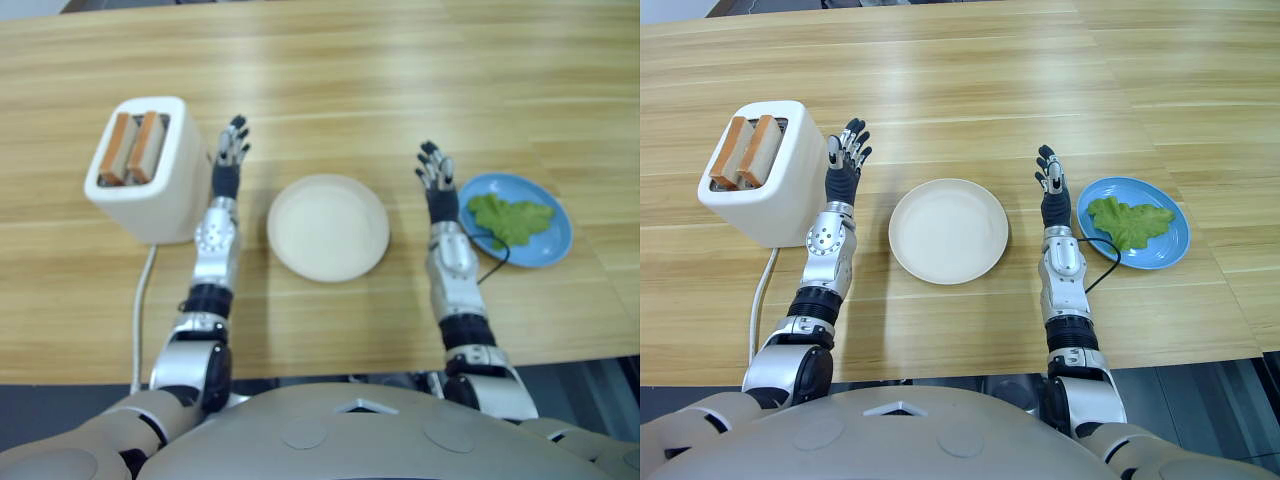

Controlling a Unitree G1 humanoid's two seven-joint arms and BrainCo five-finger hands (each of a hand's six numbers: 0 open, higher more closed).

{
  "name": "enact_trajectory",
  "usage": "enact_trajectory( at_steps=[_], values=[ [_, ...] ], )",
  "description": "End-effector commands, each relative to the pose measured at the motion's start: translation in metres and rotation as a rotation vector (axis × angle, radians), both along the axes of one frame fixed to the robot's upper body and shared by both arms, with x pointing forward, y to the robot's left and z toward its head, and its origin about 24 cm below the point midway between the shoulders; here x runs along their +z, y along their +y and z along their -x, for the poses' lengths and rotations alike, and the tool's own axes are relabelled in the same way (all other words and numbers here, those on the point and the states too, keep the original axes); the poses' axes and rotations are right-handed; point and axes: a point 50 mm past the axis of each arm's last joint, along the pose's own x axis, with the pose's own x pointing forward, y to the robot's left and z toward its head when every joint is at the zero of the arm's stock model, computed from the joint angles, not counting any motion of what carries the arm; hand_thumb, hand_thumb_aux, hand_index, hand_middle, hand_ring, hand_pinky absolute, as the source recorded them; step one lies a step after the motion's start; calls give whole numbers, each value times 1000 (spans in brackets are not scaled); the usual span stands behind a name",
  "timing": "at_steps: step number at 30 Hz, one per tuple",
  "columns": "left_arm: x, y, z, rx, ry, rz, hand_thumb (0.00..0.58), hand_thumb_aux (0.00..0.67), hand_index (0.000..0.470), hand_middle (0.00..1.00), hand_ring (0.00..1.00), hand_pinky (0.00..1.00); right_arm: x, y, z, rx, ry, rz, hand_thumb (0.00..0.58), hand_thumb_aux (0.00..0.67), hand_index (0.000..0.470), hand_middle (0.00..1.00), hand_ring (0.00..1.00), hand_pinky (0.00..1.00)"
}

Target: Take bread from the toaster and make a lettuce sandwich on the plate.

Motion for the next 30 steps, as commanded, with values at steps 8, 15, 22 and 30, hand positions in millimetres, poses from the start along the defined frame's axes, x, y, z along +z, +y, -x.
enact_trajectory(
  at_steps=[8, 15, 22, 30],
  values=[
    [-1, 2, 2, 9, -2, -12, 0, 0, 0, 0, 0, 0, -5, 1, 2, -9, 23, -6, 0, 0, 0, 0, 0, 0],
    [0, 0, 2, 1, -3, -12, 0, 0, 0, 0, 0, 0, -5, 2, 1, -7, 25, -5, 0, 0, 0, 0, 0, 0],
    [90, -1, 28, -109, -291, -27, 0, 0, 0, 0, 0, 0, -7, 0, 3, -7, 34, -10, 0, 0, 0, 0, 0, 0],
    [204, 65, 90, -116, -458, -260, 0, 0, 0, 0, 0, 0, -10, 2, 5, -9, 41, -24, 0, 0, 0, 0, 0, 0]
  ],
)
